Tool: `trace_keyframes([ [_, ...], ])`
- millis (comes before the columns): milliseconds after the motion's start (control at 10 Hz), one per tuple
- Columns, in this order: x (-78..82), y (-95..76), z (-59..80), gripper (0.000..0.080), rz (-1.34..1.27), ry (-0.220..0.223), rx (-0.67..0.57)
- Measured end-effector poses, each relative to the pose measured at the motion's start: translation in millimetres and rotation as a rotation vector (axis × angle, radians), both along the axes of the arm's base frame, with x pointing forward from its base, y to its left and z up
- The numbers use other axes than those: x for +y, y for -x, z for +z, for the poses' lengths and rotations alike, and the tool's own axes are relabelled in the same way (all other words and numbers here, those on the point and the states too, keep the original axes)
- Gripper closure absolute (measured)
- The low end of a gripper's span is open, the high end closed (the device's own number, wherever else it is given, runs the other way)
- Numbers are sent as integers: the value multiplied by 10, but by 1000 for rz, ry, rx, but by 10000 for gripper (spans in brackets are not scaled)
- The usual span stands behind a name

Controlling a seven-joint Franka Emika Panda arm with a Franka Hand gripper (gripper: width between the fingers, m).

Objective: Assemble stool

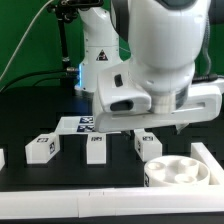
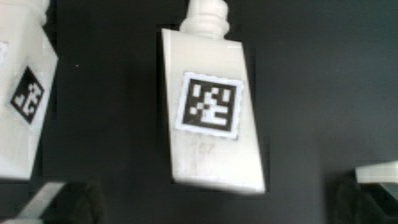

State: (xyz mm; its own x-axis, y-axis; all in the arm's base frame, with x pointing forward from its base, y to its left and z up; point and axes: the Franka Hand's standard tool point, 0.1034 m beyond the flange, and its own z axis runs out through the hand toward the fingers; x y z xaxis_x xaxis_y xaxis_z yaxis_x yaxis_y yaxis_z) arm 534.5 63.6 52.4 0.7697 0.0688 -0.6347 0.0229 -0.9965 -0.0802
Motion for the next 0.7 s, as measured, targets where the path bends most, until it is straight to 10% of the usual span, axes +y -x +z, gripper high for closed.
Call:
trace_keyframes([
  [700, 8, 51, -98, 150, 4, 2, 76],
])
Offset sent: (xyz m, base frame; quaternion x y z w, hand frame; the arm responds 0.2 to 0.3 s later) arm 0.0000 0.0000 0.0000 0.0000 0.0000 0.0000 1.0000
